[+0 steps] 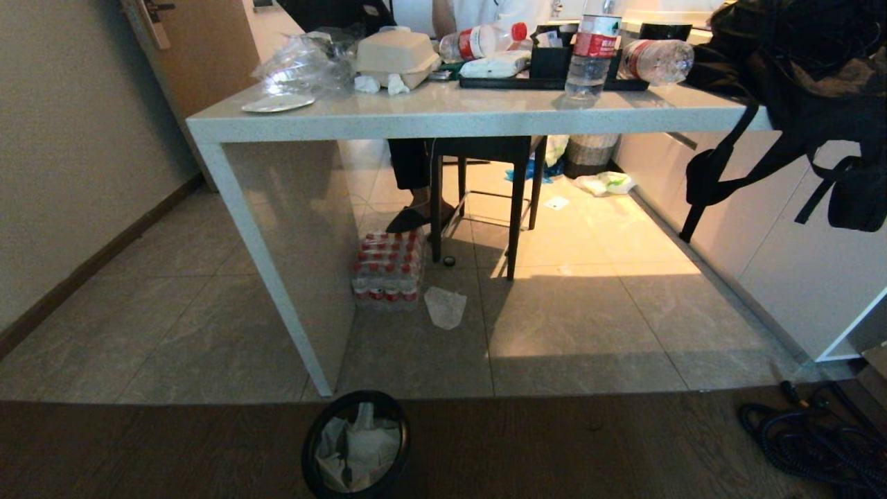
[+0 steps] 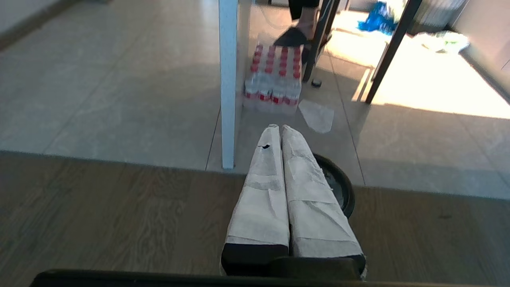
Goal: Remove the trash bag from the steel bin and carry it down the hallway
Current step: Place the outer trash can on the ground
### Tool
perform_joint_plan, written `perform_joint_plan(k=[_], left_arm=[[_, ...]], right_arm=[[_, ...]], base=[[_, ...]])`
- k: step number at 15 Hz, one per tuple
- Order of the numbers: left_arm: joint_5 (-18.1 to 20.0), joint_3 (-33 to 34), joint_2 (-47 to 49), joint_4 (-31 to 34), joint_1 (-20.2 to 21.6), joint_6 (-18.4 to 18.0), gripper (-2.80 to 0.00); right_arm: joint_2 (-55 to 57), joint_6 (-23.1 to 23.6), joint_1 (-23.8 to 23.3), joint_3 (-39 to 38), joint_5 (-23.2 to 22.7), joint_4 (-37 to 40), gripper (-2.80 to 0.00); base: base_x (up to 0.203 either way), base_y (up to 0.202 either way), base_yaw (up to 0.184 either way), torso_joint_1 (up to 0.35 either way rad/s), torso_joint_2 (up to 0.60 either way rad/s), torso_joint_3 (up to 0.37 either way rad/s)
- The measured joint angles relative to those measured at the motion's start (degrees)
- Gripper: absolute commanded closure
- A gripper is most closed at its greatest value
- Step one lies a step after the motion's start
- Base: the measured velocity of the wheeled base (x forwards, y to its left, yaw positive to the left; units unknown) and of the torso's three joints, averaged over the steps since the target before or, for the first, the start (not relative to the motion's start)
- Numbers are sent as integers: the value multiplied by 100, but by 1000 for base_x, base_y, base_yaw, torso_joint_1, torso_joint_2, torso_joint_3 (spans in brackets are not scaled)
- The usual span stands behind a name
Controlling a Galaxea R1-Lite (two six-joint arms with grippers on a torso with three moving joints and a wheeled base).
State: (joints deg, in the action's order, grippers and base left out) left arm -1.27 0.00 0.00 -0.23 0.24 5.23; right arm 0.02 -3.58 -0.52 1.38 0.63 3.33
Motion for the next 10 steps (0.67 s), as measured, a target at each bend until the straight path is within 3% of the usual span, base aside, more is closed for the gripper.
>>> perform_joint_plan(k=[10], left_arm=[[15, 0, 0, -3, 0, -17, 0]], right_arm=[[0, 0, 0, 2, -2, 0, 0]], base=[[0, 0, 0, 3, 2, -197]])
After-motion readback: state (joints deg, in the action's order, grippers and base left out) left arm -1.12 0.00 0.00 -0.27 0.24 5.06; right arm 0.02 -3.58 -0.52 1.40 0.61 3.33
